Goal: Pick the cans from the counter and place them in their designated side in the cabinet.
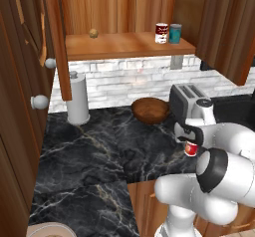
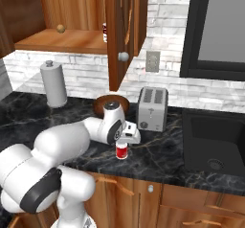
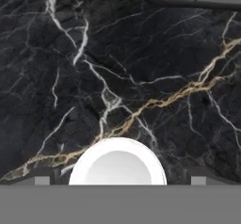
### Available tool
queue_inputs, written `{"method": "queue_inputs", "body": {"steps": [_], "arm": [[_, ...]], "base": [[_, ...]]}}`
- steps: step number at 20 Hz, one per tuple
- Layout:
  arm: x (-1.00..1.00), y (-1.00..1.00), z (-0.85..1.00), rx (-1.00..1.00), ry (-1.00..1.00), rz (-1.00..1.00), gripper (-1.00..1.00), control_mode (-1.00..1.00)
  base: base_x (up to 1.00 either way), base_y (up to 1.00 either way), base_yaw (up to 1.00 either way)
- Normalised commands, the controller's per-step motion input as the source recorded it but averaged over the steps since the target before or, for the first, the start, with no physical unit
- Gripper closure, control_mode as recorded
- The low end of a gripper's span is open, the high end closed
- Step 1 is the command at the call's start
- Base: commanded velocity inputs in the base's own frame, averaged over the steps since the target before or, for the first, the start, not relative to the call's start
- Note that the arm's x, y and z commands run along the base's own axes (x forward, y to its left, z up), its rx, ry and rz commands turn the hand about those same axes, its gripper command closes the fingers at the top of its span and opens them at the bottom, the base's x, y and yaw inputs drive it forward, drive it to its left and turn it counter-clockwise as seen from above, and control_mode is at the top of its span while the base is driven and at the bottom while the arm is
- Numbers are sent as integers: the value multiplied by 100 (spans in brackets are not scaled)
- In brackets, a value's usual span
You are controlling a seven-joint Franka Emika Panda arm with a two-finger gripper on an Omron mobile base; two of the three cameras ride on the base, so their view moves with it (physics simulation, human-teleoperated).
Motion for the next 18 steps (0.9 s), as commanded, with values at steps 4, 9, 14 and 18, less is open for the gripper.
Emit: {"method": "queue_inputs", "body": {"steps": [4,9,14,18], "arm": [[9,-1,-21,0,3,0,-100,-100],[6,0,-22,0,3,0,-100,-100],[1,0,-15,0,1,0,100,-100],[0,-5,-1,0,0,0,100,-100]], "base": [[0,0,0],[0,0,0],[0,0,0],[0,0,0]]}}
